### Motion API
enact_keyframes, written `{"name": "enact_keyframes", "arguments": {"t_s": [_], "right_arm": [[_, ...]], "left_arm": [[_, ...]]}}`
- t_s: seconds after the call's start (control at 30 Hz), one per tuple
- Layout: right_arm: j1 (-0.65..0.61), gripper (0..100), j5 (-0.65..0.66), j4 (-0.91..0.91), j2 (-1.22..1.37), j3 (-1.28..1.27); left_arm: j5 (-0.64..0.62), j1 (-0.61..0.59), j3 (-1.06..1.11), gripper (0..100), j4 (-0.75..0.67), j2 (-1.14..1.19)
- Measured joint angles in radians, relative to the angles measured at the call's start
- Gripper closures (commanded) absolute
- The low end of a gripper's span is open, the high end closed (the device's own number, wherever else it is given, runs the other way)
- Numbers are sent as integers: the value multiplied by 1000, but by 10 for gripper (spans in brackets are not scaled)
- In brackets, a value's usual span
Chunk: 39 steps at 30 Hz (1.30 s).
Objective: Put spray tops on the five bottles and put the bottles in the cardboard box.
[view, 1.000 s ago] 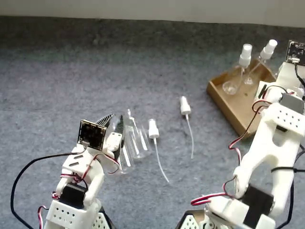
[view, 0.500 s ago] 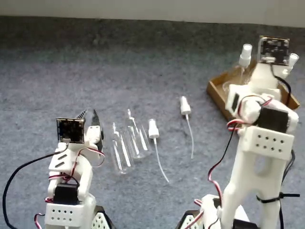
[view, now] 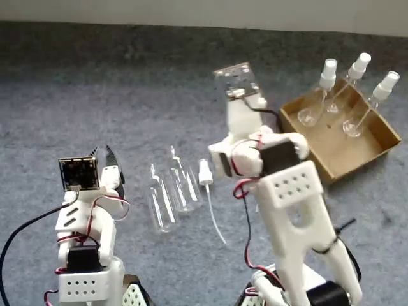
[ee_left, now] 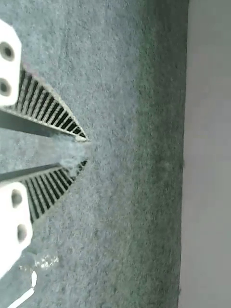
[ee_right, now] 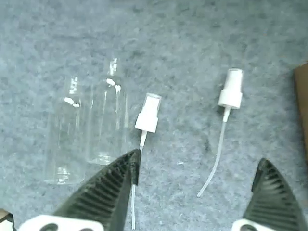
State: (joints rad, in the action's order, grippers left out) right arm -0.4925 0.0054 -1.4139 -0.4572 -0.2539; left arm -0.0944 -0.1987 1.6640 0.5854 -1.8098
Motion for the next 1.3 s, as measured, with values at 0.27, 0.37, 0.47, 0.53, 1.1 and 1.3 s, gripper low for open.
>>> {"name": "enact_keyframes", "arguments": {"t_s": [0.27, 0.37, 0.47, 0.53, 1.1, 1.3], "right_arm": [[-110, 672, -3, 0, 327, 98], [-130, 672, -5, 0, 448, 213], [-153, 672, -5, 0, 568, 318], [-170, 672, -5, 0, 644, 377], [-242, 672, -11, 5, 924, 566], [-244, 673, -11, 2, 1007, 569]], "left_arm": [[0, -14, -26, 848, 0, 0], [0, -11, -26, 811, 0, 0], [0, -18, -28, 811, 0, 0], [0, -38, -28, 811, 0, 0], [0, -48, -28, 811, 0, 0], [0, -48, -28, 811, 0, 0]]}}
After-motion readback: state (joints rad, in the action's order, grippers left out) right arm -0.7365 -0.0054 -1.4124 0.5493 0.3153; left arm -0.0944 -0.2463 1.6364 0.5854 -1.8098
